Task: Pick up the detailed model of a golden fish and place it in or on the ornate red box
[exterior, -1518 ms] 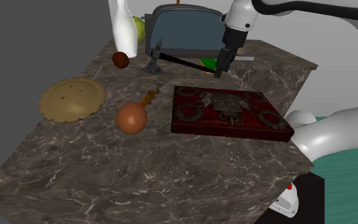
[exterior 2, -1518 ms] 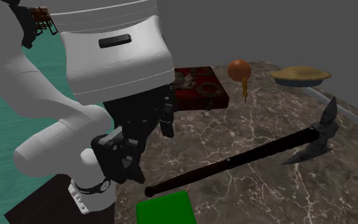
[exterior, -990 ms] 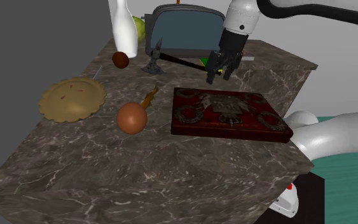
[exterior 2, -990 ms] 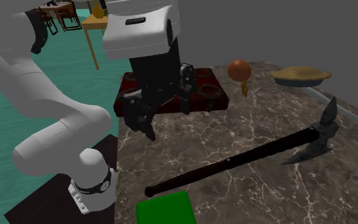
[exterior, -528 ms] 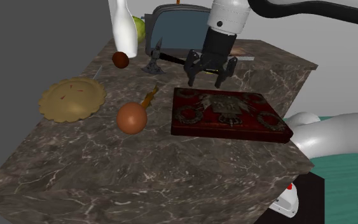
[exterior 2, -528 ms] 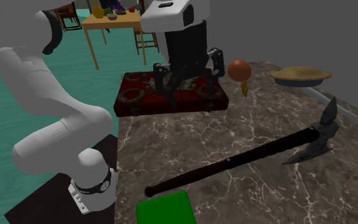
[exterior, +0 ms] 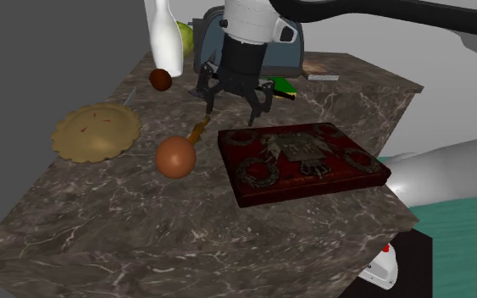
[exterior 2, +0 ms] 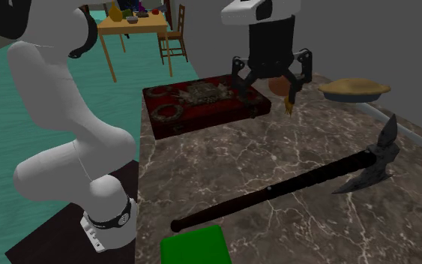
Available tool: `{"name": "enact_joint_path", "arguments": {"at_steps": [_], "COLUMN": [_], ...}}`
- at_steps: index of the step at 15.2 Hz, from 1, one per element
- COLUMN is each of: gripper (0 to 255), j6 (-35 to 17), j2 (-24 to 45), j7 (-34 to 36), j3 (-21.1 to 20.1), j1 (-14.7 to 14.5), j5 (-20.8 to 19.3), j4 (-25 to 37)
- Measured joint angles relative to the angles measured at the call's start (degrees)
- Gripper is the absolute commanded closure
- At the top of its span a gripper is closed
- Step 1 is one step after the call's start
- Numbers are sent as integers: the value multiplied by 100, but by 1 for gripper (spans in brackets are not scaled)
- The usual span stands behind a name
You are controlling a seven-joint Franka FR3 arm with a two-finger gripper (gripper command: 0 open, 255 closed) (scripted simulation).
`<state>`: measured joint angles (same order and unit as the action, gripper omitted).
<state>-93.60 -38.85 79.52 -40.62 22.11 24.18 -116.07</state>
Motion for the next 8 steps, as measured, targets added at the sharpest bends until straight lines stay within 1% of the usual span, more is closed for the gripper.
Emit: {"name": "enact_joint_path", "arguments": {"at_steps": [2, 3, 5, 8], "gripper": [0, 0, 0, 0], "j6": [-80, -64, -133, -344], "j2": [409, 541, 628, 615], "j7": [800, 1141, 1428, 1488], "j3": [-503, -691, -881, -944], "j1": [468, 641, 771, 807], "j5": [-57, -81, -77, -52], "j4": [464, 662, 734, 612]}}
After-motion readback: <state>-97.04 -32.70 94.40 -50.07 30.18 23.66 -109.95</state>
